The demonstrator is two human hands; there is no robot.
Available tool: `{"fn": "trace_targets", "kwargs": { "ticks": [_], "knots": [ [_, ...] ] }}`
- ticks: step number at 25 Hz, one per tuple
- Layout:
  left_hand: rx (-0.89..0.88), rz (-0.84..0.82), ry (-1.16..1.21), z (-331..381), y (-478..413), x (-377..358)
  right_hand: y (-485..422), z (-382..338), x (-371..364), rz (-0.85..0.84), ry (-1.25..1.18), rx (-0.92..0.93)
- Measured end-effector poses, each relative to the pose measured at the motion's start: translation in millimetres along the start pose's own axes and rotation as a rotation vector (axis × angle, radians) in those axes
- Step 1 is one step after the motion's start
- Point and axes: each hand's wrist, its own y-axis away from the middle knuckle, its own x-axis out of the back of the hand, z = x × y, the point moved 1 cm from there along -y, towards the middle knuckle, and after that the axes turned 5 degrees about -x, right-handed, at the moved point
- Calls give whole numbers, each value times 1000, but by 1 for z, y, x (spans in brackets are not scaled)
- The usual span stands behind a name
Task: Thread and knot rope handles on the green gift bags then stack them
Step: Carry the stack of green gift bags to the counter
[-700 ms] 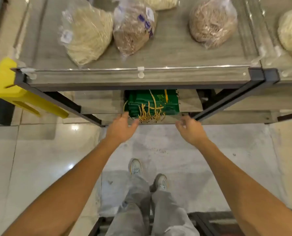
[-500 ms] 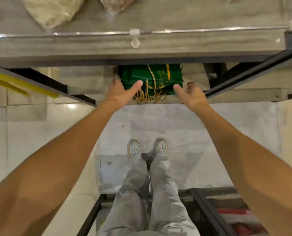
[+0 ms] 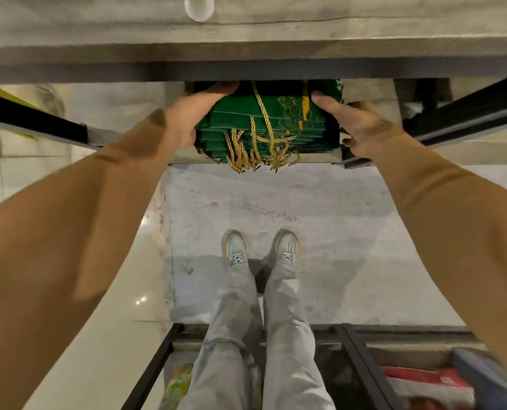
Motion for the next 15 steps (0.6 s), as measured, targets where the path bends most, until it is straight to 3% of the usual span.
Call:
{"fn": "trace_targets", "kwargs": {
  "ticks": [7,15],
  "knots": [
    [2,-10,144,-17,-12,-2,-16,0,-1,-119,-6,-16],
    [-44,-149,144,-41,9,2,-25,40,0,-84,-143,-41]
  ]
}}
